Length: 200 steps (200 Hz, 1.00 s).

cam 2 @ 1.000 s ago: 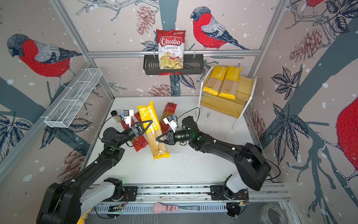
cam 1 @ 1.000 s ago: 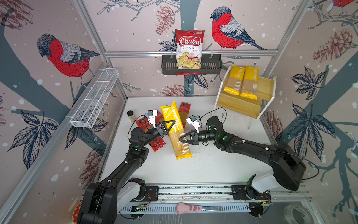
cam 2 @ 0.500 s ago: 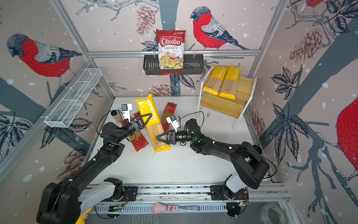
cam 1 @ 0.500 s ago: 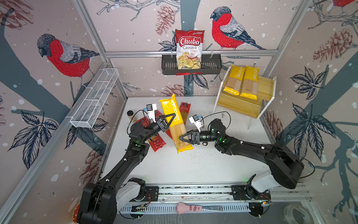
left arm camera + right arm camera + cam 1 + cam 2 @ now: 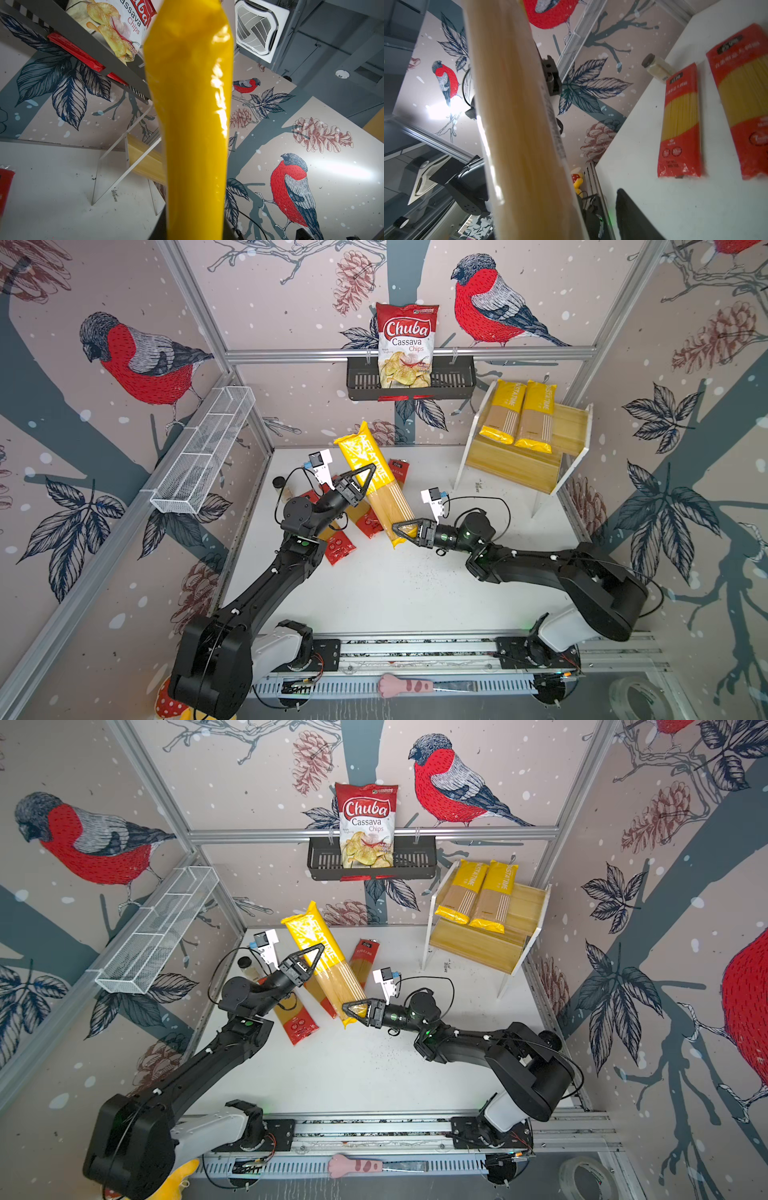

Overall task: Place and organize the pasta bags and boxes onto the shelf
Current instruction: 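Raise the pack upright with the left gripper while the right gripper holds its lower part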

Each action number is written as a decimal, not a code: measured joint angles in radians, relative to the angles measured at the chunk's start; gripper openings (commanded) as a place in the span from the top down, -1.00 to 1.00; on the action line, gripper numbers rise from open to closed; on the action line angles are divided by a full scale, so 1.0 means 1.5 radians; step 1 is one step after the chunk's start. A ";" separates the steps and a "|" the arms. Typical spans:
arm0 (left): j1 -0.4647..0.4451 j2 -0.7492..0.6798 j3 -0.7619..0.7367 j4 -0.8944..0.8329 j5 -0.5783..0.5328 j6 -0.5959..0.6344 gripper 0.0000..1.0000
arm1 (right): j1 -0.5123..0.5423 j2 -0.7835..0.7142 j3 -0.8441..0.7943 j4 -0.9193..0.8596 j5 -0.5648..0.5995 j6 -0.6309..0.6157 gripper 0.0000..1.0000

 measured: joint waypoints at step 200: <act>-0.016 0.014 0.007 0.019 -0.056 -0.002 0.19 | 0.024 0.021 -0.012 0.156 0.105 0.043 0.56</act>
